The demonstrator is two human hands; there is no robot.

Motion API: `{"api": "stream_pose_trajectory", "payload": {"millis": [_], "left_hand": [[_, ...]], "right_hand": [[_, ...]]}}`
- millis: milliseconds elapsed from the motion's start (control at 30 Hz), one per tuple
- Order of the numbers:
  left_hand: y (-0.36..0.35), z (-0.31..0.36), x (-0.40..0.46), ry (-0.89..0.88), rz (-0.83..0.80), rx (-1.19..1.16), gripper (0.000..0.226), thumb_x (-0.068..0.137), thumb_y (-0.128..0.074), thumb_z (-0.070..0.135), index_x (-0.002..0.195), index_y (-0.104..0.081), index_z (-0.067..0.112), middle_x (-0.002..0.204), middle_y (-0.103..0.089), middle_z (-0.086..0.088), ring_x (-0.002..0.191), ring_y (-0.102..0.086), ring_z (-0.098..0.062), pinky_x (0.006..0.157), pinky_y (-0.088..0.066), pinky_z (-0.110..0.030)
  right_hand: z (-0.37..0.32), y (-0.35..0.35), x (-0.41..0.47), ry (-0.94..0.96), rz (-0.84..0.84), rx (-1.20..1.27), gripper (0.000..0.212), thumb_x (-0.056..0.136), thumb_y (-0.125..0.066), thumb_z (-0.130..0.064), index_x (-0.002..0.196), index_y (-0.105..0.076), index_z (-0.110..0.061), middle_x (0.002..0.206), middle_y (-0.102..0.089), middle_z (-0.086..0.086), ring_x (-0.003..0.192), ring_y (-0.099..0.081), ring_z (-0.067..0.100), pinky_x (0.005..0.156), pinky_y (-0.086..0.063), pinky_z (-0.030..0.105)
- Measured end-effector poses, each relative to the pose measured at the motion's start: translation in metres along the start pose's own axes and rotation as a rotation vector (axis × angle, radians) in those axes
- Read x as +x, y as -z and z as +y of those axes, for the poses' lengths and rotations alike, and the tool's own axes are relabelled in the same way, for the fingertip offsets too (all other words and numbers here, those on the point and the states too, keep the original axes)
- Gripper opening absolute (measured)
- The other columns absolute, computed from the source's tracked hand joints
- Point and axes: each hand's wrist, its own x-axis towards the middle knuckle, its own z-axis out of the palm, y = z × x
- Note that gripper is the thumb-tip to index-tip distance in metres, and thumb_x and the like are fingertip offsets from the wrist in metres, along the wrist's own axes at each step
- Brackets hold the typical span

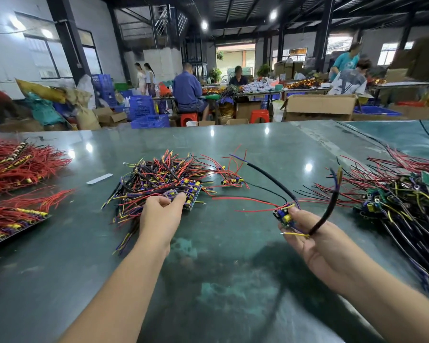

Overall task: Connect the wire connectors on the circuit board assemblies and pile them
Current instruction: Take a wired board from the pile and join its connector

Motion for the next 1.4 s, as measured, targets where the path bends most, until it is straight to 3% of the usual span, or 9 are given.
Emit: {"api": "stream_pose_trajectory", "payload": {"millis": [167,333,467,667,767,867,1167,1300,1400], "left_hand": [[-0.015,0.017,-0.043,-0.219,0.039,-0.158,0.017,0.082,-0.066,0.016,0.08,-0.05,0.023,0.073,-0.052,0.007,0.064,-0.046,-0.01,0.059,-0.037,-0.023],[-0.04,0.016,-0.092,-0.177,-0.589,-0.175,0.012,0.087,-0.063,0.008,0.088,-0.062,0.021,0.077,-0.06,0.006,0.061,-0.051,-0.003,0.057,-0.042,-0.018],[-0.049,0.013,-0.105,-0.086,-0.764,-0.338,0.008,0.091,-0.061,0.014,0.096,-0.066,0.018,0.076,-0.063,0.009,0.057,-0.05,-0.001,0.056,-0.045,-0.017],[-0.046,0.013,-0.099,-0.106,-0.723,-0.421,0.016,0.087,-0.06,0.001,0.091,-0.069,0.015,0.079,-0.07,0.004,0.075,-0.06,-0.008,0.076,-0.051,-0.023],[-0.046,0.013,-0.095,-0.058,-0.666,-0.443,0.018,0.088,-0.058,-0.006,0.094,-0.066,0.009,0.083,-0.07,-0.001,0.073,-0.061,-0.009,0.074,-0.053,-0.021],[-0.044,0.013,-0.096,-0.075,-0.73,-0.448,0.015,0.087,-0.058,-0.006,0.096,-0.066,0.004,0.081,-0.07,-0.002,0.068,-0.062,-0.005,0.067,-0.054,-0.018],[-0.04,0.014,-0.092,-0.066,-0.731,-0.461,0.016,0.083,-0.064,-0.005,0.081,-0.065,0.011,0.074,-0.07,-0.002,0.066,-0.063,-0.011,0.064,-0.056,-0.02],[-0.037,0.01,-0.09,-0.142,-0.763,-0.417,0.01,0.081,-0.067,-0.001,0.09,-0.065,0.003,0.086,-0.071,-0.01,0.074,-0.063,-0.012,0.065,-0.051,-0.017],[-0.036,0.011,-0.091,-0.147,-0.797,-0.45,0.01,0.079,-0.068,0.0,0.086,-0.067,0.008,0.083,-0.072,-0.008,0.073,-0.066,-0.011,0.063,-0.053,-0.018]], "right_hand": [[0.005,-0.01,-0.005,-0.008,0.07,0.107,0.019,0.08,-0.064,-0.005,0.064,-0.073,-0.001,0.072,-0.072,0.009,0.06,-0.069,0.014,0.05,-0.054,0.02],[0.012,-0.013,-0.004,0.062,0.048,0.06,0.013,0.08,-0.064,-0.005,0.07,-0.067,0.002,0.069,-0.07,0.008,0.059,-0.067,0.012,0.058,-0.058,0.023],[0.021,-0.013,-0.011,0.101,-0.106,-0.139,0.019,0.069,-0.068,-0.018,0.081,-0.07,-0.003,0.08,-0.073,0.008,0.069,-0.068,0.009,0.062,-0.055,0.017],[0.021,-0.013,-0.012,0.186,-0.146,-0.426,0.014,0.081,-0.063,-0.022,0.083,-0.074,-0.014,0.08,-0.068,0.0,0.062,-0.055,0.006,0.054,-0.041,0.016],[0.017,-0.013,-0.006,0.252,-0.094,-0.508,0.021,0.094,-0.046,-0.006,0.104,-0.06,-0.02,0.088,-0.062,0.006,0.065,-0.054,0.019,0.058,-0.044,0.025],[0.014,-0.01,-0.005,0.248,-0.138,-0.565,0.021,0.096,-0.044,-0.006,0.095,-0.065,-0.008,0.075,-0.064,0.003,0.062,-0.055,0.019,0.061,-0.049,0.025],[0.013,-0.009,-0.007,0.255,-0.335,-0.623,0.006,0.077,-0.066,-0.011,0.081,-0.069,-0.013,0.069,-0.069,-0.002,0.061,-0.058,0.006,0.063,-0.052,0.017],[0.012,-0.004,-0.007,0.245,-0.362,-0.648,0.033,0.061,-0.072,-0.028,0.088,-0.07,-0.01,0.078,-0.07,0.003,0.07,-0.059,0.007,0.066,-0.05,0.017],[0.011,0.0,-0.008,0.23,-0.385,-0.644,0.032,0.063,-0.073,-0.035,0.083,-0.073,-0.01,0.083,-0.071,0.006,0.075,-0.059,0.008,0.07,-0.049,0.016]]}}
